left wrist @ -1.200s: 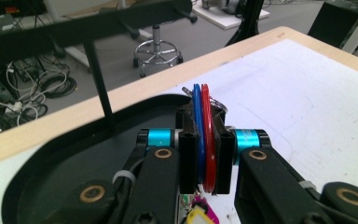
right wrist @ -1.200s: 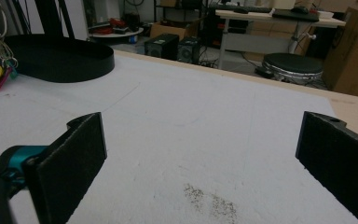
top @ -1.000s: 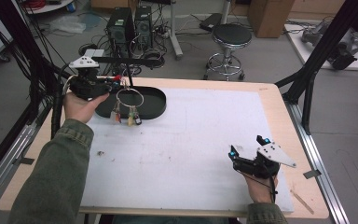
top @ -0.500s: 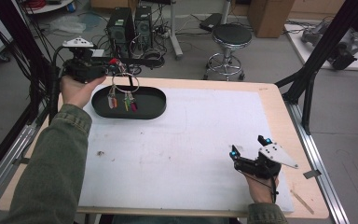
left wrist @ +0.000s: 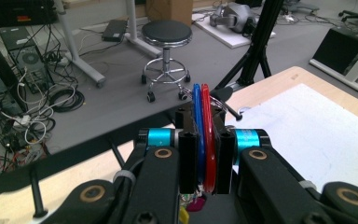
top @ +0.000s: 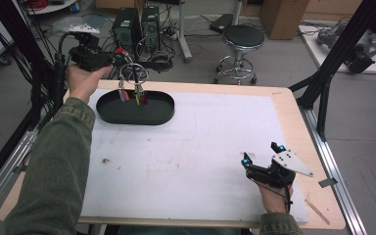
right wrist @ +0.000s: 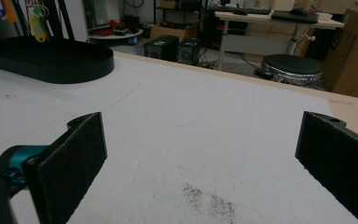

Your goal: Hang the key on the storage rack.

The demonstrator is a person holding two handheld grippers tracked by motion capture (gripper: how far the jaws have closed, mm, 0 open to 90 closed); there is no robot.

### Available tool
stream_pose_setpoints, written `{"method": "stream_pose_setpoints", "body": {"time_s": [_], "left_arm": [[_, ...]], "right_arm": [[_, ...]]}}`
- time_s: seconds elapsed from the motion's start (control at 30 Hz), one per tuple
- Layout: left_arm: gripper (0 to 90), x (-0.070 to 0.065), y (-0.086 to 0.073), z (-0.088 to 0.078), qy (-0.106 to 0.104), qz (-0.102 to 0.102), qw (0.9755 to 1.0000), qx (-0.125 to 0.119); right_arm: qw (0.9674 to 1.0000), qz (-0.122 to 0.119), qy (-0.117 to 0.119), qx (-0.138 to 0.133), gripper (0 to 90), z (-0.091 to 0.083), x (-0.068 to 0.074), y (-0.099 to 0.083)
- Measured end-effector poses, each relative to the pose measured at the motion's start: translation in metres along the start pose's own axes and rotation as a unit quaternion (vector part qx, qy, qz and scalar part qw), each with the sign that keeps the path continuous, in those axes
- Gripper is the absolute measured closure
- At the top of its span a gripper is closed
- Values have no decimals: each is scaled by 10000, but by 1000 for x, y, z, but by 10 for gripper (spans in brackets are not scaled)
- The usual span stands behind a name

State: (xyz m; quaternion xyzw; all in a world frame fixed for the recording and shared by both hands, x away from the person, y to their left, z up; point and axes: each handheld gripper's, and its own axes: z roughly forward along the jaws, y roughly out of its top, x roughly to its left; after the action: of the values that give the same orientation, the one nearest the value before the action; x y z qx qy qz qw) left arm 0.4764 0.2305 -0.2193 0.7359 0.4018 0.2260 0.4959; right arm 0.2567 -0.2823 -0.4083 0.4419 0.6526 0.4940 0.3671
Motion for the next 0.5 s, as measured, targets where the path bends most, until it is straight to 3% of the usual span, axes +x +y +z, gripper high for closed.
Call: {"method": "stream_pose_setpoints", "body": {"time_s": [0.17, 0.5], "left_arm": [[844, 0, 7, 13, 55, 67, 9999, 122], [844, 7, 3, 32, 184, -61, 9996, 225]], "right_arm": [[10000, 15, -1, 0, 8, -1, 0, 0], [10000, 37, -25, -10, 7, -3, -2, -2]]}}
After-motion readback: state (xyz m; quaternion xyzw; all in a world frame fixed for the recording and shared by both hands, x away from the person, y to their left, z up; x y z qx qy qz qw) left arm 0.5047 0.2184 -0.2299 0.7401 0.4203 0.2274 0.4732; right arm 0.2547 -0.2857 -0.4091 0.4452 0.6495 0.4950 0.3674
